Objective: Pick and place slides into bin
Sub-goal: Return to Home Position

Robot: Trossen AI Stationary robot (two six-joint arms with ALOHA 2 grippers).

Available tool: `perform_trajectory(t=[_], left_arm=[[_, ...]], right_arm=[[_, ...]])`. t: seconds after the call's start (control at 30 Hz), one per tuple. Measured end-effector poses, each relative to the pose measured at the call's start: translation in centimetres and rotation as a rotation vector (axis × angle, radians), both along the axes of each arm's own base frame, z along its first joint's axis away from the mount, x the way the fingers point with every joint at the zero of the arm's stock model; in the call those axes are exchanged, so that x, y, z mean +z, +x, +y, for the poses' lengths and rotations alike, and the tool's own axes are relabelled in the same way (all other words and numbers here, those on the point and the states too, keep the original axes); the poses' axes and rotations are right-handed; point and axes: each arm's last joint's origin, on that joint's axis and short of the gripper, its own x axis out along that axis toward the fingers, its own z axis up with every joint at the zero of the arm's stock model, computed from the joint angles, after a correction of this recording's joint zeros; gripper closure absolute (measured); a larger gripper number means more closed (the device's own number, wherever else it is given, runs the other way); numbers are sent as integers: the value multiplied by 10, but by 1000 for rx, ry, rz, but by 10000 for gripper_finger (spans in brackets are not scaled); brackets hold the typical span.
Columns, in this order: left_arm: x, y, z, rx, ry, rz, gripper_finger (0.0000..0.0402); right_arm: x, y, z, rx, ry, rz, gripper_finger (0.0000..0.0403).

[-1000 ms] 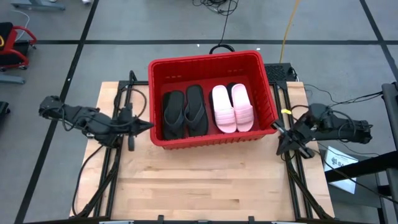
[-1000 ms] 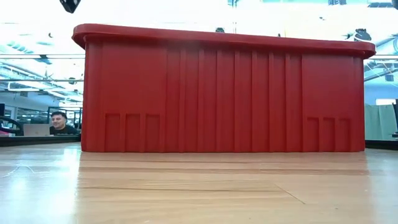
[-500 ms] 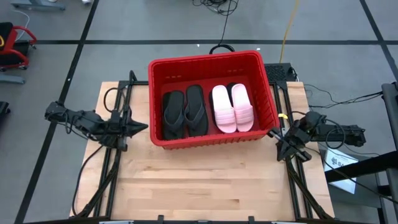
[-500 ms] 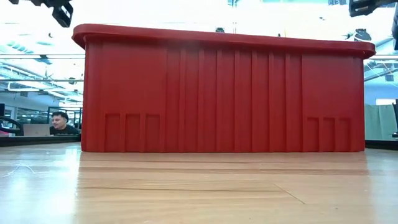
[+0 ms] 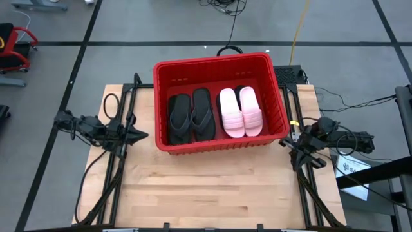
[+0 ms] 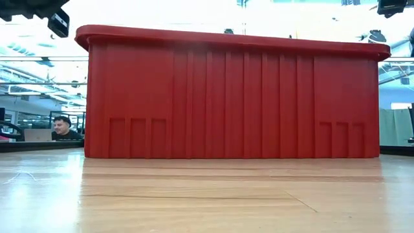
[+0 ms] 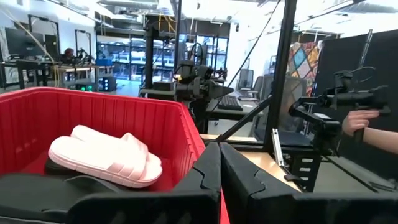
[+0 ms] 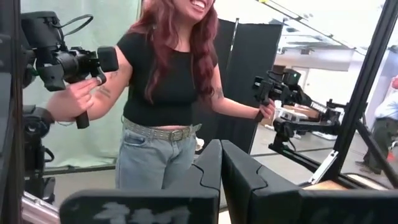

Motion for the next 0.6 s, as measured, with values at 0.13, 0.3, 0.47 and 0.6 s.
perform_trajectory(t=[0.13, 0.3, 0.47, 0.6], left_arm=[[-12, 0, -1, -21, 0, -14, 399], [-23, 2, -2, -52, -3, -35, 399], [-33, 5, -5, -103, 13, -11, 400], [-37, 6, -7, -147, 31, -6, 401]], right_arm=[[-12, 4, 0, -7, -16, -2, 403], [-20, 6, 0, 3, 16, -37, 403], [-16, 4, 0, 18, 45, -56, 403], [-17, 4, 0, 33, 49, -33, 403]])
